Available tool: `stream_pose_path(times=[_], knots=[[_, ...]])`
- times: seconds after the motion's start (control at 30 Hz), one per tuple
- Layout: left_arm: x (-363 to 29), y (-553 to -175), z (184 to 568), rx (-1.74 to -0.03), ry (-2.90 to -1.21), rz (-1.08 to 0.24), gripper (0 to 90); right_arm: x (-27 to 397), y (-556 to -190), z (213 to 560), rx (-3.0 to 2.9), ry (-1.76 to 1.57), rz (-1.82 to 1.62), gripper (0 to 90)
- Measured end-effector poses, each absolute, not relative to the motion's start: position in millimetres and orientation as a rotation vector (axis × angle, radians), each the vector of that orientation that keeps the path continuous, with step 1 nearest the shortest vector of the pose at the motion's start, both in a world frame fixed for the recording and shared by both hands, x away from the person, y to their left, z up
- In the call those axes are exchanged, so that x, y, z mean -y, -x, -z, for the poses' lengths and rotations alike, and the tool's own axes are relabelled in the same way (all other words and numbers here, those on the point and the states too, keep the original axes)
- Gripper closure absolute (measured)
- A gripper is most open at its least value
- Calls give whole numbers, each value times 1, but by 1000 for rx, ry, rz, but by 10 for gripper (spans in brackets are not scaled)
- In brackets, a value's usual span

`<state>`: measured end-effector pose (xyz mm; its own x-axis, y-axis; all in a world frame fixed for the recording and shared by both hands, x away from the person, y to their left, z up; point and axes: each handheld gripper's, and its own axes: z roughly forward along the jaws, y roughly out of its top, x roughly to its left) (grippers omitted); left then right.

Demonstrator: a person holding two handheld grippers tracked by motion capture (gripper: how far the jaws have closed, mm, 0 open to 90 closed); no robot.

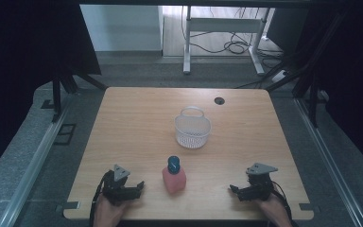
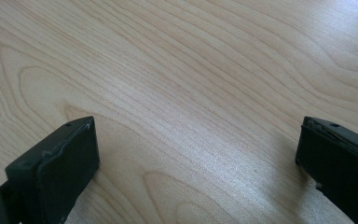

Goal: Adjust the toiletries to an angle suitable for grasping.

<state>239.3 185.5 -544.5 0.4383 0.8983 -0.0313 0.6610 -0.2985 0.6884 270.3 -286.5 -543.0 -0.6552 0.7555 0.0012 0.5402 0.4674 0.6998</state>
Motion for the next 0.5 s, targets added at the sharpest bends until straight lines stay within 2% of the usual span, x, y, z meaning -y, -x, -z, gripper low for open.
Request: stream_pose_path(times=[0.5], knots=[[-185,-239,544,-1308,-2061,-485,108,287,-270,543,-2414,-1097,-985,0]])
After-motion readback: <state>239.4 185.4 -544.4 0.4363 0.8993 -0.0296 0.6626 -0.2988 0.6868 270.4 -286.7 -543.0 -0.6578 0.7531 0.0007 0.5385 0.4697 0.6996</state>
